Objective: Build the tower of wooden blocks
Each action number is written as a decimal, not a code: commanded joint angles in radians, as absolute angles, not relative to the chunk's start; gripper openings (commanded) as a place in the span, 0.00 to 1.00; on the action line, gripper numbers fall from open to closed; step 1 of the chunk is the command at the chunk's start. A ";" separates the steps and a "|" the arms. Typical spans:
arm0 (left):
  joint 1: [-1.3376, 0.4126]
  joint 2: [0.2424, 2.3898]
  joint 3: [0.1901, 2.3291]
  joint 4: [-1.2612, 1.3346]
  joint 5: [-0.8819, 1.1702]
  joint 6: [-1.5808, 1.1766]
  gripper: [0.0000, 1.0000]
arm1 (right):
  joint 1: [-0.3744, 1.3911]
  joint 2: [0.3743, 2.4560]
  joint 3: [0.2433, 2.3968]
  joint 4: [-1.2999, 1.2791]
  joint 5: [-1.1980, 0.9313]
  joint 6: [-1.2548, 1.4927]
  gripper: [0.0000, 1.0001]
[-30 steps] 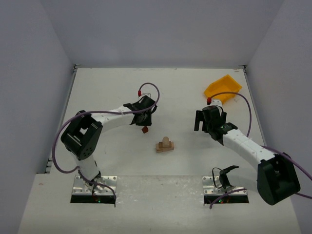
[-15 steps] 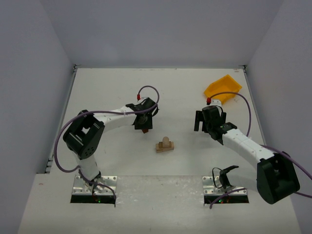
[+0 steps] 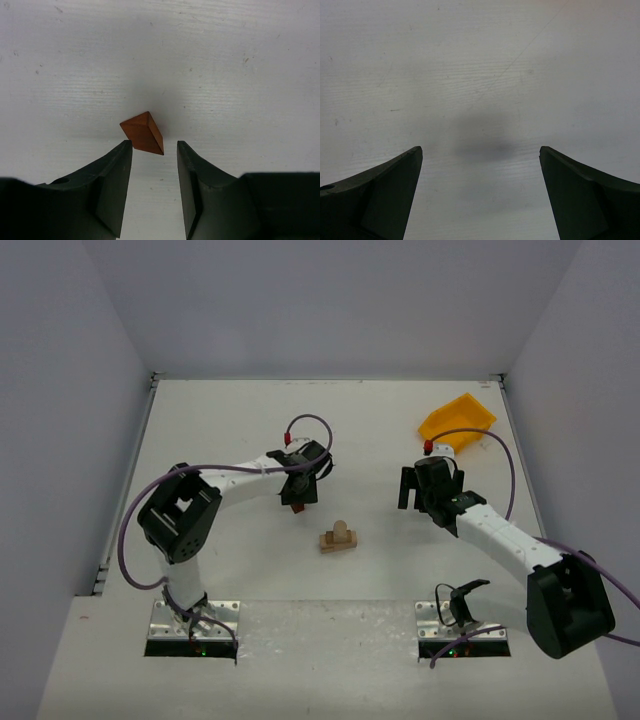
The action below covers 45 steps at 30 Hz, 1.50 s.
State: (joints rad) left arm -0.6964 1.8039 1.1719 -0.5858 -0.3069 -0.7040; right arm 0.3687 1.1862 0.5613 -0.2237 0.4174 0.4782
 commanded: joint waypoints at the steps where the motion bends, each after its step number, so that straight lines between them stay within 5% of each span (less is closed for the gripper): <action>1: -0.704 1.830 1.222 -0.597 -0.344 -0.725 0.39 | 0.367 1.175 0.601 -0.213 0.438 0.477 0.99; 12: -0.704 1.850 1.232 -0.609 -0.371 -0.730 0.32 | 0.365 1.175 0.601 -0.213 0.437 0.479 0.99; 20: -0.704 1.838 1.223 -0.597 -0.365 -0.708 0.01 | 0.367 1.175 0.603 -0.213 0.437 0.477 0.99; 33: -0.669 1.581 1.181 -0.436 -0.408 -0.597 0.00 | 0.366 1.155 0.620 -0.160 0.364 0.368 0.99; 37: -0.599 1.436 1.079 -0.223 -0.270 -0.536 0.00 | 0.367 1.102 0.638 -0.082 0.240 0.255 0.99; 45: -0.437 1.355 0.962 0.092 0.272 -0.498 0.00 | 0.411 0.987 0.654 0.031 -0.610 -0.243 0.99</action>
